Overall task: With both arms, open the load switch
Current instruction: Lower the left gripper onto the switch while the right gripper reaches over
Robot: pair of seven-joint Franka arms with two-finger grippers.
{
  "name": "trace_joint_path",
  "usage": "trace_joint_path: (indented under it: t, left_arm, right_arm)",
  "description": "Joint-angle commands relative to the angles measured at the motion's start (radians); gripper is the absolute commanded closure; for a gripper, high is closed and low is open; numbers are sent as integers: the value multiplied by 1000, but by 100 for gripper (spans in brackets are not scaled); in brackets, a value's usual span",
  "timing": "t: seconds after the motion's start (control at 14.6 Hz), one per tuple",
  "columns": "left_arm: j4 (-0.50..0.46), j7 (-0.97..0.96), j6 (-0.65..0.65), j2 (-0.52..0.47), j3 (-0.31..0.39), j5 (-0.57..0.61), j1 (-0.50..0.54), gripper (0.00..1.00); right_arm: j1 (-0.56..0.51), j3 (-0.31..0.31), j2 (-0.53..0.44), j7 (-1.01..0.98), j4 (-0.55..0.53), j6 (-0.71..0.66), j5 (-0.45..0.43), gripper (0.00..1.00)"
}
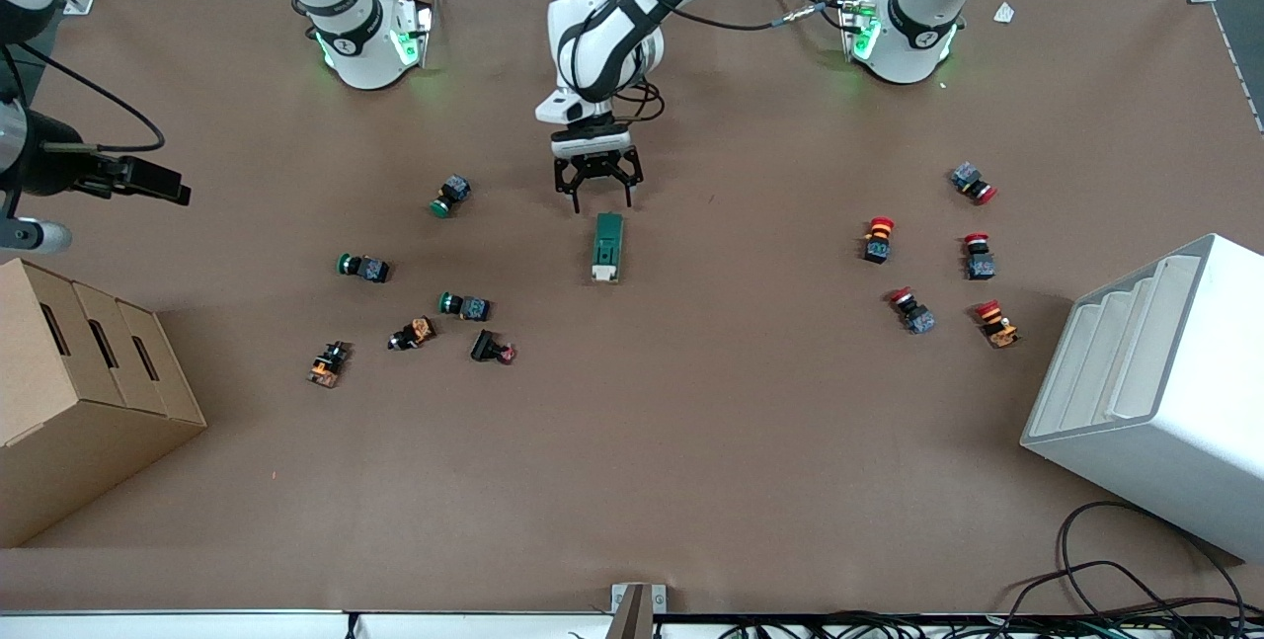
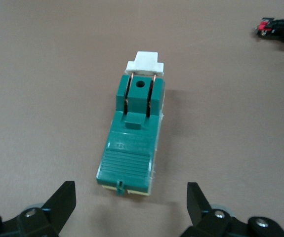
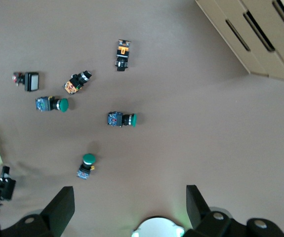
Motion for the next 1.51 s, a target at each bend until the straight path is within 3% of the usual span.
trace_joint_path:
  t: [0.0,0.34,0.75,1.16,1.44]
  left_arm:
    - [-75,-137,6,-17,6,175,1,1]
    - [-84,-254,3,8,7,340,2,1]
    - [-100,-305,-72,54,9,470,-3,1]
    - [-101,-302,-185,86,7,466,-52,1]
    - [-98,-308,-245,94,7,460,-69,0]
  right_arm:
    - [73,8,57,234,19,27,30,0]
    - [277,8,165,731,22,122,36,0]
    - [498,8,349,1282,29,324,142,0]
    - [629,8,563,1578,109,482,166,0]
    - [670,8,633,1694,127,562,169,0]
